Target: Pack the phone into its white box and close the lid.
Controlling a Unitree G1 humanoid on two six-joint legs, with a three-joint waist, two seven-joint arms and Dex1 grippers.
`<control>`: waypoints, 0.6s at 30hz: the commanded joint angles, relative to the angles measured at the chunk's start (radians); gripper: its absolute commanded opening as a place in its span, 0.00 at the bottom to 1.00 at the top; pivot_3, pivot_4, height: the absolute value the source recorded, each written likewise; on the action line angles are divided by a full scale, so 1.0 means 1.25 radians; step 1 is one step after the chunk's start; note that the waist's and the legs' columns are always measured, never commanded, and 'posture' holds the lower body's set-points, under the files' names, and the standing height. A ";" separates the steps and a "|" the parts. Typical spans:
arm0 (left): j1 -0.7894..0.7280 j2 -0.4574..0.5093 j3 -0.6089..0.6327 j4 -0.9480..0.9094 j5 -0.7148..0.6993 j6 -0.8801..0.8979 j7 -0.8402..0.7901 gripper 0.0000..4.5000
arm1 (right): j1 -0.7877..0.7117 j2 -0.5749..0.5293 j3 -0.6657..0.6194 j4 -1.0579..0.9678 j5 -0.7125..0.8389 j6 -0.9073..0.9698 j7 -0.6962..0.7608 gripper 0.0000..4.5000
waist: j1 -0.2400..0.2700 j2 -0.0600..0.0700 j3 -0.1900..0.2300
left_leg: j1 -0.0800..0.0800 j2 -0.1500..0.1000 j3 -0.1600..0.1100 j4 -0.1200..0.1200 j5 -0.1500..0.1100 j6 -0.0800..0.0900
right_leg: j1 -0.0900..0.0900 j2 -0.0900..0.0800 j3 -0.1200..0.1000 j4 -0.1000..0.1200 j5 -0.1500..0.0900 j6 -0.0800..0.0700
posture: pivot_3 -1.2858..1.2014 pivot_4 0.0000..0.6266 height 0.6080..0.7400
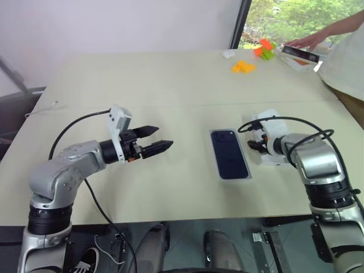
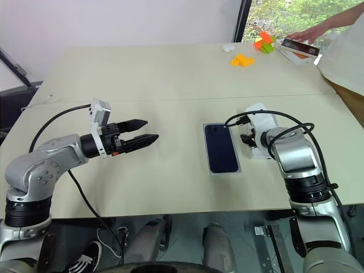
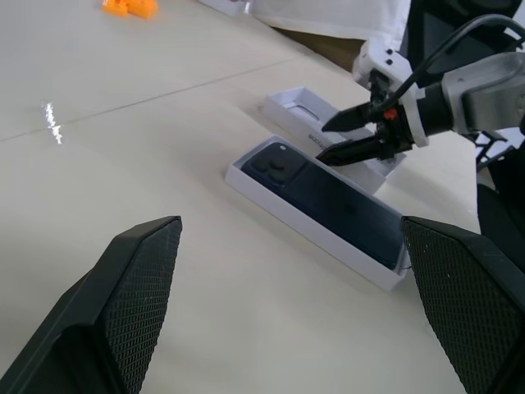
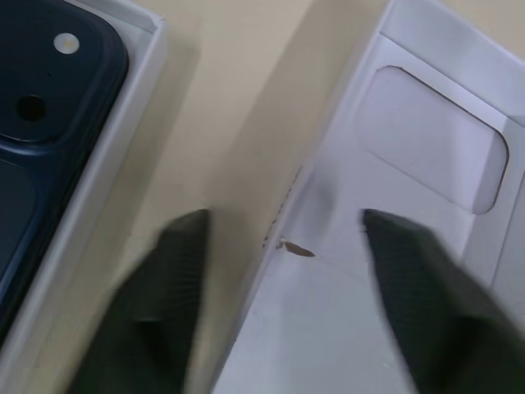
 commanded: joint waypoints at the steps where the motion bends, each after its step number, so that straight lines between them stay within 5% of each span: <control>1: -0.012 0.001 0.014 -0.026 -0.025 0.001 0.014 1.00 | 0.002 -0.001 -0.018 -0.006 0.004 -0.012 -0.015 0.24 | 0.000 0.000 0.000 | 0.000 0.000 0.000 0.000 0.000 0.000 | 0.000 0.000 0.000 0.000 0.000 0.000 | 0.52 0.24 1.00; 3: -0.013 0.003 0.015 -0.026 -0.031 0.004 0.022 1.00 | 0.001 0.004 -0.023 0.000 0.010 -0.007 -0.021 0.02 | 0.000 0.000 0.000 | 0.000 0.000 0.000 0.000 0.000 0.000 | 0.000 0.000 0.000 0.000 0.000 0.000 | 0.52 0.24 1.00; 11: -0.010 0.003 0.021 -0.013 -0.048 0.012 0.041 1.00 | -0.054 0.046 -0.058 -0.026 0.055 -0.064 -0.018 0.01 | -0.008 0.000 0.000 | 0.000 0.000 0.000 0.000 0.000 0.000 | 0.000 0.000 0.000 0.000 0.000 0.000 | 0.52 0.24 1.00; 18: -0.005 0.008 0.024 -0.007 -0.027 -0.025 0.045 1.00 | -0.230 0.252 -0.278 -0.105 0.247 0.093 -0.029 0.01 | -0.015 0.002 0.001 | 0.000 0.001 0.000 -0.001 0.000 0.000 | -0.001 0.001 0.000 0.001 0.000 0.000 | 0.52 0.24 1.00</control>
